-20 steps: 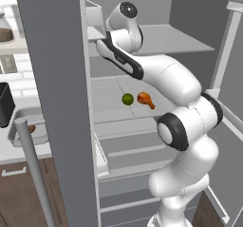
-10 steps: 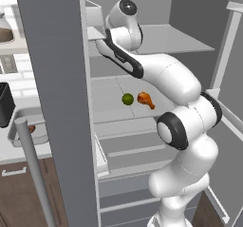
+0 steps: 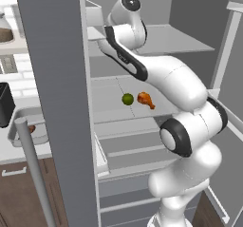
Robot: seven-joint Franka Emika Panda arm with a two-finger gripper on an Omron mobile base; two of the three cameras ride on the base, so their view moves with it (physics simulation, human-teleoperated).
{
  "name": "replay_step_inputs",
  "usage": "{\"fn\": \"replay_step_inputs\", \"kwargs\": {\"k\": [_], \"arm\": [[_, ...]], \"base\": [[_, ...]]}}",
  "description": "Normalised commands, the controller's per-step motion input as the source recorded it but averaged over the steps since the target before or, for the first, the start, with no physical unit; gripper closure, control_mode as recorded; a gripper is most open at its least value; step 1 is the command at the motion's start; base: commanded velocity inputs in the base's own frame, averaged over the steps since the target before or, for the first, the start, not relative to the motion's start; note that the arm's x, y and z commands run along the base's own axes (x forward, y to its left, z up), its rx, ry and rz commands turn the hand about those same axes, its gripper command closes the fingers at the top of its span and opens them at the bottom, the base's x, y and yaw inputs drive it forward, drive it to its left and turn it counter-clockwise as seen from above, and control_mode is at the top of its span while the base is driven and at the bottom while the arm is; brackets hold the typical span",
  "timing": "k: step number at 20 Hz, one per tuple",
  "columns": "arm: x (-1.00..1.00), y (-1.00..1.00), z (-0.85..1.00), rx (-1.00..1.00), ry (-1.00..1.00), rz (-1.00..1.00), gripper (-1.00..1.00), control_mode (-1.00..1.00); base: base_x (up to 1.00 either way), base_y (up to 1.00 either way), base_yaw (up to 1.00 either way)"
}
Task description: Place one lime and one chicken drumstick in each tupperware on the nearby counter, to pack two identical lunches.
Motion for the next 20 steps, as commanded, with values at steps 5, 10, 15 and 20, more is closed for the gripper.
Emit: {"fn": "replay_step_inputs", "kwargs": {"k": [5, 10, 15, 20], "arm": [[-1.00, -0.72, 0.00, 0.02, -0.13, -0.04, 1.00, -1.00], [-1.00, -0.81, 0.00, 0.05, -0.13, -0.09, 1.00, -1.00], [-1.00, -0.75, 0.00, 0.01, 0.00, -0.16, 1.00, -1.00], [-1.00, -0.49, -0.01, 0.00, 0.17, -0.19, 1.00, -1.00]], "base": [[0.00, 0.00, 0.00], [0.00, 0.00, 0.00], [0.00, 0.00, 0.00], [0.00, 0.00, 0.00]]}}
